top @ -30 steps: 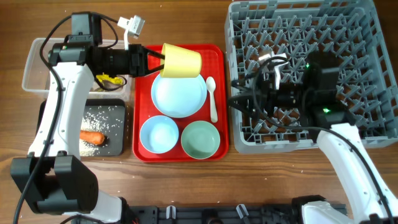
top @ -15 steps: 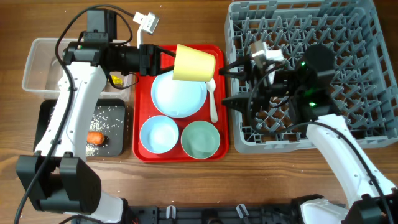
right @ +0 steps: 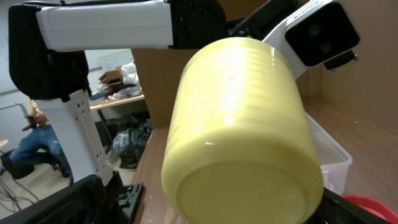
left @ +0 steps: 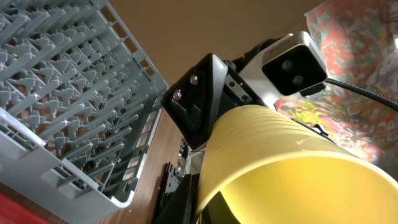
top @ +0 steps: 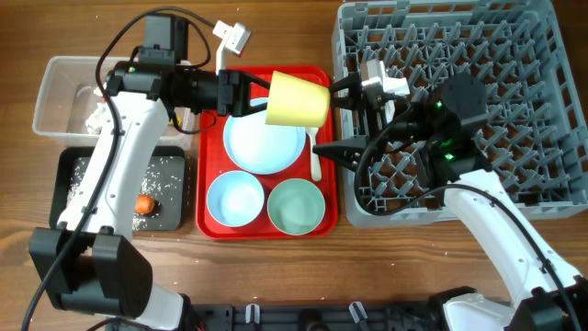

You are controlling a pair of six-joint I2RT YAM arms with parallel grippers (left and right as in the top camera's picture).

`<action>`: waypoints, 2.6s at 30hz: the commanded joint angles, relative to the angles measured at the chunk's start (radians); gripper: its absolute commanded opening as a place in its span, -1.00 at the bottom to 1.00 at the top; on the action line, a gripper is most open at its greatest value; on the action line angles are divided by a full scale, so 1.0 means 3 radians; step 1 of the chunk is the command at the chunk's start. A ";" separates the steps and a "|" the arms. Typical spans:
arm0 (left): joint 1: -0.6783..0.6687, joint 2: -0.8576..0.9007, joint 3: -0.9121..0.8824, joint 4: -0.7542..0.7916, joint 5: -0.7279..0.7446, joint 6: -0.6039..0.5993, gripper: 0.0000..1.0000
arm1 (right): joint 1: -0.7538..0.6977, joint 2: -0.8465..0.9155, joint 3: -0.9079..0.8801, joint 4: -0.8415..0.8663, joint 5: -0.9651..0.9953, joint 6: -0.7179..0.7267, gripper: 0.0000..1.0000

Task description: Sort waste into correct bins and load items into the dishwasher rack

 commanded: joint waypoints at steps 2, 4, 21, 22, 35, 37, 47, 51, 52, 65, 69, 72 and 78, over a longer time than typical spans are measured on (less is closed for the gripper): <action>-0.0006 0.0032 0.0037 0.0009 0.0004 0.0064 -0.92 | 0.0033 0.0017 0.0058 0.0085 -0.0017 -0.0008 0.99; -0.0005 0.0032 0.0037 0.0009 0.0003 0.0064 -0.92 | 0.0041 0.0017 0.0058 0.0196 0.0005 0.0025 1.00; -0.0009 0.0032 0.0037 0.0009 0.0003 0.0064 -0.92 | 0.0267 0.0347 0.0058 0.0829 0.0103 0.0407 0.99; -0.0009 0.0032 0.0037 0.0009 0.0003 0.0064 -0.92 | 0.0267 0.0347 0.0058 0.0917 0.0099 0.0470 0.99; -0.0009 0.0032 0.0037 0.0010 0.0001 0.0064 -0.92 | 0.0267 0.0352 0.0058 0.1451 0.0106 0.0874 0.98; -0.0009 0.0032 0.0037 0.0010 0.0003 0.0064 -0.92 | 0.0267 0.0354 0.0058 0.1451 0.0108 0.0870 0.98; -0.0009 0.0032 0.0037 0.0010 0.0003 0.0064 -0.92 | 0.0267 0.0357 0.0058 0.1411 0.0303 0.0851 0.91; -0.0009 0.0032 0.0037 0.0010 0.0001 0.0064 -0.92 | 0.0268 0.0392 0.0058 0.1410 0.0318 0.0848 0.89; -0.0009 0.0032 0.0037 0.0010 0.0001 0.0065 -0.92 | 0.0273 0.0406 0.0058 0.1409 0.0317 0.0847 0.89; -0.0009 0.0032 0.0037 0.0008 -0.0066 0.0064 -0.92 | 0.0319 0.0549 0.0060 0.1514 0.0314 0.0802 0.77; -0.0009 0.0032 0.0037 -0.0001 -0.0086 0.0064 -0.92 | 0.0319 0.0548 0.0060 0.1634 0.0313 0.0863 0.67; -0.0009 0.0032 0.0037 -0.0001 -0.0086 0.0064 -0.92 | 0.0319 0.0548 0.0060 0.1690 0.0300 0.0895 0.49; -0.0009 0.0032 0.0037 -0.0003 -0.0086 0.0064 -0.92 | 0.0319 0.0548 0.0060 0.1690 0.0301 0.0949 0.46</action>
